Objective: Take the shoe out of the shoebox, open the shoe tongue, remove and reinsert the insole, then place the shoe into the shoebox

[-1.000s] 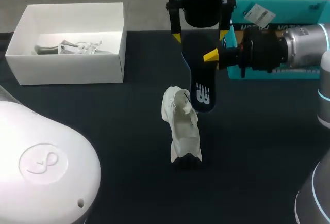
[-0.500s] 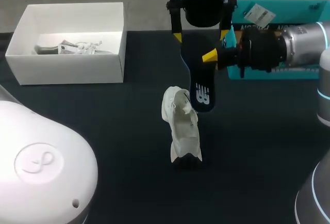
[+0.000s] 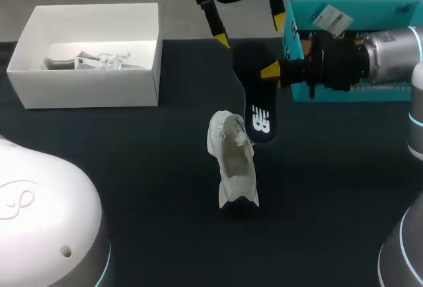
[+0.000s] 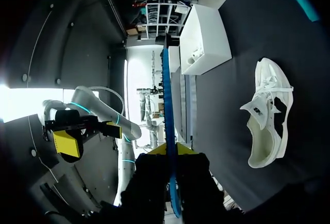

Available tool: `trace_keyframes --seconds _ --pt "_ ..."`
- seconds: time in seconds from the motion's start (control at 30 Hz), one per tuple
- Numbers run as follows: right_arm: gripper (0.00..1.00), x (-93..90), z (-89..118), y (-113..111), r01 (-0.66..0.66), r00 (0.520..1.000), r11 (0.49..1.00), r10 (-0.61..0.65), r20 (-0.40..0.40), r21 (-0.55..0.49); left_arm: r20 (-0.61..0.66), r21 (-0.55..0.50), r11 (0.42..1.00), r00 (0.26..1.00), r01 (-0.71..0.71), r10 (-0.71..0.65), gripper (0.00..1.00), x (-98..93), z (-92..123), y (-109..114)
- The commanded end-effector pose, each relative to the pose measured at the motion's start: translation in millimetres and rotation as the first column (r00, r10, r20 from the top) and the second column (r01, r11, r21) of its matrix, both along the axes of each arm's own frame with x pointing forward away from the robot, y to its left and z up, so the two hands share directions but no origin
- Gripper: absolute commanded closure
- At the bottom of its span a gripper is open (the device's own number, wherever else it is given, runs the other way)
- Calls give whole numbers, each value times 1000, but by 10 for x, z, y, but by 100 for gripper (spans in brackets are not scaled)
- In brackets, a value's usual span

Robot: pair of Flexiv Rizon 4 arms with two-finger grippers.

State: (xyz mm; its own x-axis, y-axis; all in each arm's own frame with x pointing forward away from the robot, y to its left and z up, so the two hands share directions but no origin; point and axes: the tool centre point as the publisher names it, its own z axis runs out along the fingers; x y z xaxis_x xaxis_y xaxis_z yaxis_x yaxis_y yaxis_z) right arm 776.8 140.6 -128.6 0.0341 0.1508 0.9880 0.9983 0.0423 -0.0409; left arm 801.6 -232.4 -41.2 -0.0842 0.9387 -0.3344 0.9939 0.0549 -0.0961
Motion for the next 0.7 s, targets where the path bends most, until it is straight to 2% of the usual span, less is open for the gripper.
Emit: trace_keyframes --seconds 0.03,0.33,0.43,0.7 --pt "100 -10 10 -4 -1 1000 1000 1 -2 -5 22 -290 957 1000 1 6 0 -41 -83 179" --pt "100 -32 -6 -9 5 1000 1000 -5 -6 -4 90 -429 903 996 25 15 0 -117 -60 213" --pt "100 -34 -9 -11 7 1000 1000 -7 -9 -3 102 -385 923 994 1 42 0 -104 -69 199" --pt "100 -38 -31 -29 8 1000 1000 -8 -15 -2 102 -385 923 994 1 42 0 -104 -69 199"
